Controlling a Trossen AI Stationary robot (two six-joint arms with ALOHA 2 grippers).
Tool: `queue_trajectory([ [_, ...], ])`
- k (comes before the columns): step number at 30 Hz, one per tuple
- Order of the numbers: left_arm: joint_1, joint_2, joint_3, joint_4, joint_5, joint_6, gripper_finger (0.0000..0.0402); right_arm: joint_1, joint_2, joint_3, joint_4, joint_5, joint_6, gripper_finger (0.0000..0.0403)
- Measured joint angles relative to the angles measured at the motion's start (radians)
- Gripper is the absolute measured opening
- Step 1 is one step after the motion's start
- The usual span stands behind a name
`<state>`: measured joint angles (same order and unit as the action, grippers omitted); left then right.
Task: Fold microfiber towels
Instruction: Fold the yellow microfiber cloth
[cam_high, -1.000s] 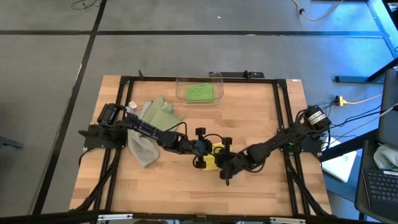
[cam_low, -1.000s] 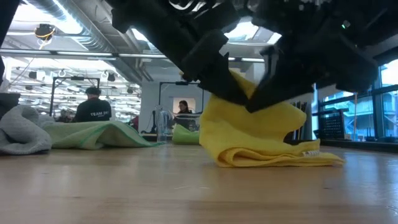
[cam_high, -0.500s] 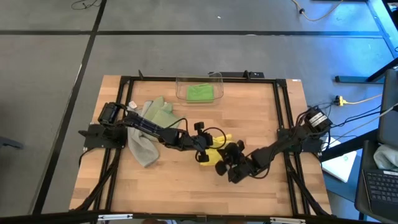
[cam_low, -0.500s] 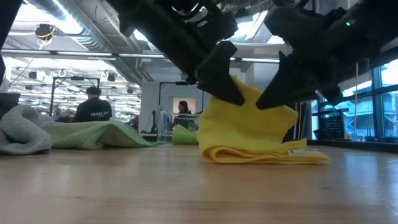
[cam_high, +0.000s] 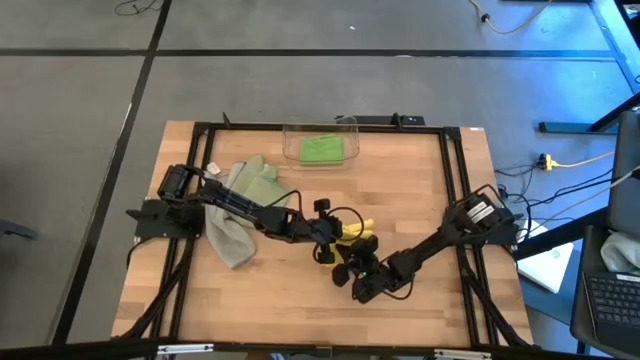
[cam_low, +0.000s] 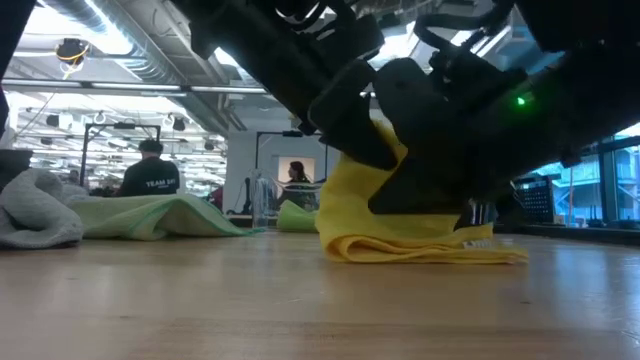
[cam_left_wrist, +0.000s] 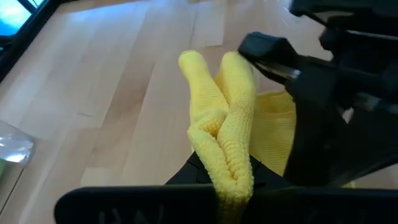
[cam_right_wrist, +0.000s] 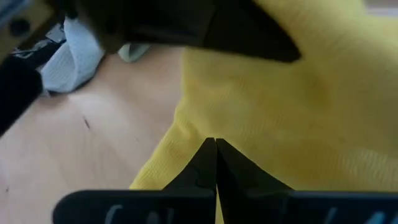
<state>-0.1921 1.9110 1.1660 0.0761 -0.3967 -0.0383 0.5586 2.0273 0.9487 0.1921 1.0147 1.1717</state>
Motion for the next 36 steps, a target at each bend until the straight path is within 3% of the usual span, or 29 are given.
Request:
queue_trajectory([
  [10, -0.013, 0.001, 0.000, 0.034, 0.029, -0.005, 0.0000, -0.058, 0.066, 0.004, -0.001, -0.015, 0.001, 0.0002],
  [14, -0.015, 0.001, 0.000, 0.036, 0.030, -0.004, 0.0000, -0.058, 0.067, 0.004, 0.000, 0.031, -0.004, 0.0002],
  [21, -0.003, 0.001, -0.032, 0.045, 0.029, -0.004, 0.0000, -0.015, 0.067, 0.004, 0.027, 0.017, -0.055, 0.0003],
  [27, 0.012, 0.001, -0.053, 0.052, 0.032, -0.029, 0.0000, 0.003, 0.066, 0.039, 0.032, 0.118, -0.111, 0.0004],
  [36, 0.010, 0.001, -0.054, 0.099, 0.074, -0.033, 0.0000, -0.058, 0.066, 0.058, 0.036, 0.066, -0.187, 0.0004],
])
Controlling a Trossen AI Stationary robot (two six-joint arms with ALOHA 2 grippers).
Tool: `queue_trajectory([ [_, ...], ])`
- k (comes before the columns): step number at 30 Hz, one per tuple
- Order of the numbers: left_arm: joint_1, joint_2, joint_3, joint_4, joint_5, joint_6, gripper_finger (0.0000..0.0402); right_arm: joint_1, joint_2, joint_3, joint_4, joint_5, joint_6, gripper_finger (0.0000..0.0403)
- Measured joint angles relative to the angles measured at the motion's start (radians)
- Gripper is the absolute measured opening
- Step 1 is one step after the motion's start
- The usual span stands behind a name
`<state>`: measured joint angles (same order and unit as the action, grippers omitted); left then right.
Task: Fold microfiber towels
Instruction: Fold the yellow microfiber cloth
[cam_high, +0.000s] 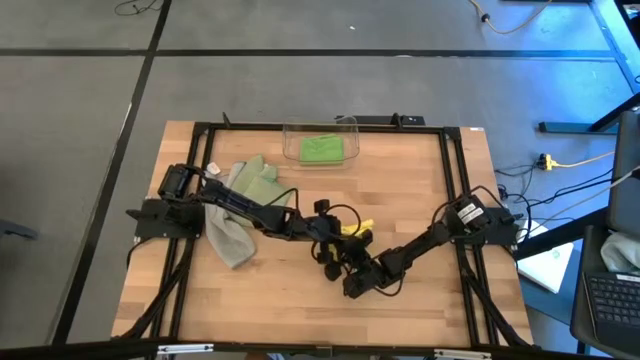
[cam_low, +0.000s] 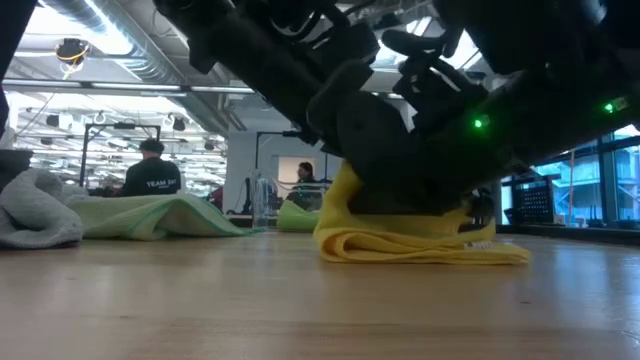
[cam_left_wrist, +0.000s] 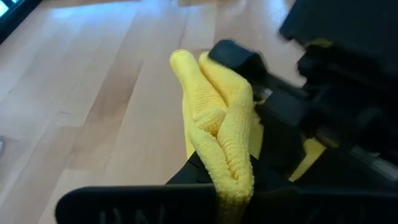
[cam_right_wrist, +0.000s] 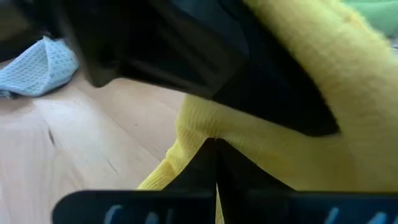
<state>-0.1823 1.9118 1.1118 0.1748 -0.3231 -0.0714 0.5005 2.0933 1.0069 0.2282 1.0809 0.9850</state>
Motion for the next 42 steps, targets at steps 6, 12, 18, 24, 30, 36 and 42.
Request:
queue_trajectory([
  [6, 0.005, 0.000, 0.000, -0.013, 0.000, 0.002, 0.0000, -0.006, 0.026, 0.000, 0.013, -0.012, 0.029, 0.0004],
  [12, 0.004, 0.000, 0.000, -0.016, -0.001, 0.020, 0.0000, 0.000, 0.060, 0.000, 0.065, -0.014, -0.006, 0.0004],
  [18, -0.005, 0.000, 0.000, -0.018, 0.000, 0.043, 0.0000, 0.072, 0.002, -0.002, 0.063, 0.074, -0.189, 0.0004],
  [24, -0.038, 0.006, 0.000, -0.032, -0.001, 0.103, 0.0000, 0.155, -0.072, -0.001, 0.043, 0.122, -0.328, 0.0004],
  [30, -0.078, 0.030, 0.003, -0.021, 0.001, 0.112, 0.0000, 0.213, -0.165, -0.001, -0.043, 0.289, -0.415, 0.0004],
  [36, -0.115, 0.054, -0.001, -0.044, -0.001, 0.108, 0.0000, 0.225, -0.251, -0.001, -0.129, 0.369, -0.463, 0.0004],
  [42, -0.152, 0.064, 0.000, -0.028, -0.010, 0.108, 0.0000, 0.222, -0.280, 0.000, -0.375, 0.337, -0.219, 0.0004],
])
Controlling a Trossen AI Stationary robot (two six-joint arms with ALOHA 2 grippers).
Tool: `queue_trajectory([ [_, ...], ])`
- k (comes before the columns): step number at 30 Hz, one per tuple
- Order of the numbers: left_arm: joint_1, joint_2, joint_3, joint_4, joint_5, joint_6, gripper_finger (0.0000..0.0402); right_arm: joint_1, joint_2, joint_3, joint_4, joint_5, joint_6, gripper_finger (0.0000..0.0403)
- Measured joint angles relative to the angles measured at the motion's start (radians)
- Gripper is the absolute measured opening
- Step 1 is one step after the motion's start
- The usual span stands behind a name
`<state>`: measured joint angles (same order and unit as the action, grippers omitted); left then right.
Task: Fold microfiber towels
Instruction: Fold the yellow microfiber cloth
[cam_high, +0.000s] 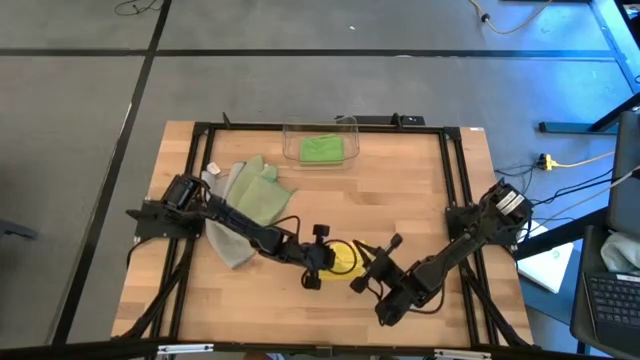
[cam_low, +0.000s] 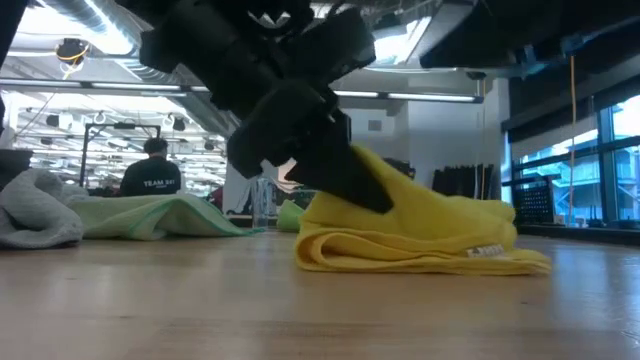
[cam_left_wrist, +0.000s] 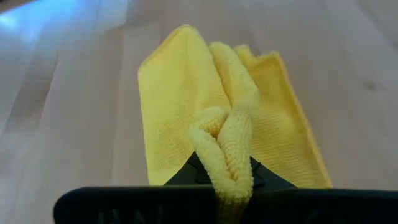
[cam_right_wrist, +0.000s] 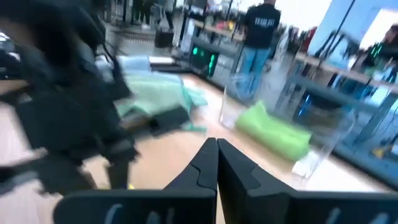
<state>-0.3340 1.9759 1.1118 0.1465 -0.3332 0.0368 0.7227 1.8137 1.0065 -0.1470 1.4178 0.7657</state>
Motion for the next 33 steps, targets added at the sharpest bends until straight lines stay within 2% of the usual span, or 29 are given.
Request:
queue_trajectory([
  [2, -0.009, 0.000, 0.000, 0.004, 0.000, 0.000, 0.0000, -0.010, 0.000, 0.000, -0.112, -0.052, 0.153, 0.0004],
  [5, -0.021, 0.000, 0.000, 0.004, -0.008, 0.000, 0.0000, -0.045, 0.000, 0.000, -0.312, -0.201, 0.419, 0.0004],
  [8, -0.031, 0.000, 0.000, 0.026, -0.067, 0.021, 0.0000, -0.075, 0.000, -0.002, -0.466, -0.339, 0.593, 0.0004],
  [13, -0.032, 0.000, 0.000, 0.020, -0.093, 0.028, 0.0000, -0.024, 0.000, -0.001, -0.459, -0.348, 0.582, 0.0004],
  [17, -0.039, 0.000, 0.000, 0.030, -0.050, 0.052, 0.0000, -0.023, 0.000, -0.001, -0.507, -0.455, 0.648, 0.0004],
  [22, -0.071, 0.000, 0.000, 0.036, -0.042, 0.052, 0.0000, -0.021, 0.000, -0.001, -0.536, -0.503, 0.692, 0.0005],
  [29, -0.111, 0.000, 0.000, 0.036, -0.040, 0.045, 0.0000, -0.022, 0.000, -0.001, -0.469, -0.575, 0.618, 0.0022],
  [33, -0.128, 0.000, 0.000, 0.035, 0.007, 0.121, 0.0006, -0.028, 0.000, -0.001, -0.485, -0.578, 0.616, 0.0025],
])
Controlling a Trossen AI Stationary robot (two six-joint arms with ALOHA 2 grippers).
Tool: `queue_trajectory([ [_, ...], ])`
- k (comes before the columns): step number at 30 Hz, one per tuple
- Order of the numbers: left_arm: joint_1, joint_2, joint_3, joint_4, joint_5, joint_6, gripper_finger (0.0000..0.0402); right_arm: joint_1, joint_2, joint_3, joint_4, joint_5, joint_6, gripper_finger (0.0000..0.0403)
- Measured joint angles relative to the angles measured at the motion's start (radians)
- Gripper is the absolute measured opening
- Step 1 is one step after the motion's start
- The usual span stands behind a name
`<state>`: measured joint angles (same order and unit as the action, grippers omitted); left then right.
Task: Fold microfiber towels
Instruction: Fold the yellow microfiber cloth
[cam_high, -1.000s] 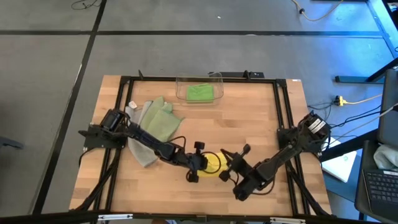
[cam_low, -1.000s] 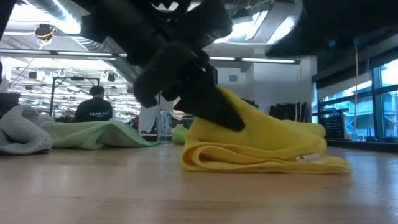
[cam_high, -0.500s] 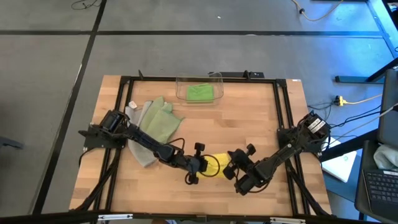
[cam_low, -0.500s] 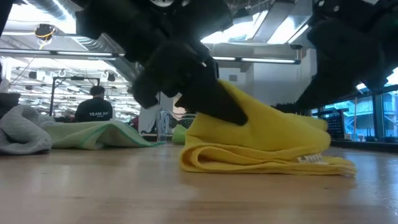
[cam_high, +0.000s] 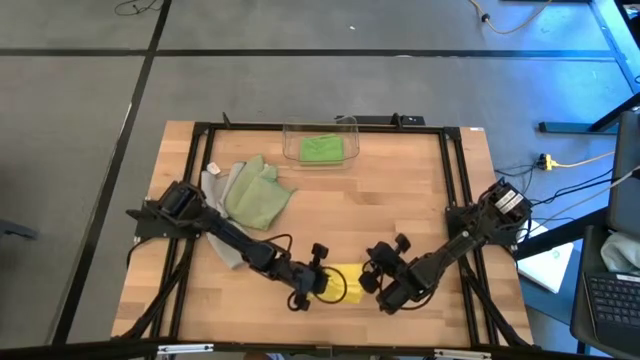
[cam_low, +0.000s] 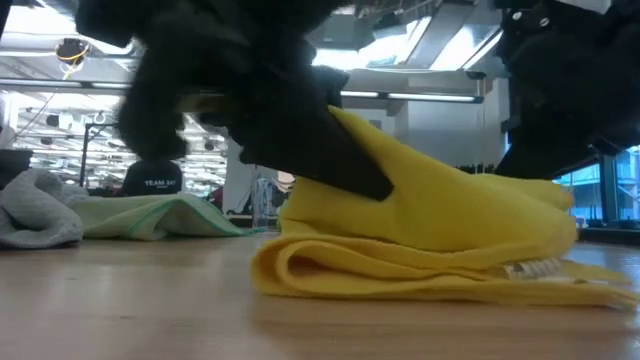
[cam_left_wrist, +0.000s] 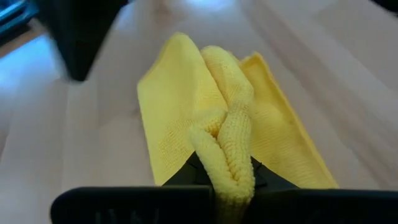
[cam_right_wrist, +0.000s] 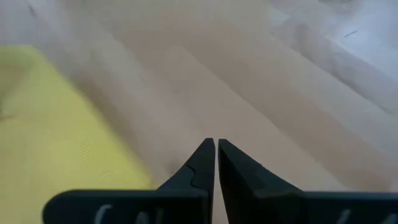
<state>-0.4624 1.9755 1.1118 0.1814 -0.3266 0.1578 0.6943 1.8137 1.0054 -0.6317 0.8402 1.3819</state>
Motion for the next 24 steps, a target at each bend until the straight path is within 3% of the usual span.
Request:
queue_trajectory([
  [8, -0.068, 0.000, 0.000, 0.000, -0.097, 0.241, 0.0046, -0.012, 0.000, -0.025, -0.025, -0.006, 0.017, 0.0025],
  [14, -0.097, -0.002, 0.000, -0.012, -0.105, 0.205, 0.0057, -0.012, 0.000, -0.055, -0.012, -0.038, 0.031, 0.0025],
  [20, -0.151, -0.002, 0.000, -0.040, -0.197, 0.564, 0.0068, -0.009, 0.000, -0.058, -0.015, -0.038, 0.030, 0.0025],
  [24, -0.156, 0.005, 0.000, -0.040, -0.179, 0.704, 0.0071, -0.009, 0.000, -0.060, -0.017, -0.038, 0.029, 0.0026],
])
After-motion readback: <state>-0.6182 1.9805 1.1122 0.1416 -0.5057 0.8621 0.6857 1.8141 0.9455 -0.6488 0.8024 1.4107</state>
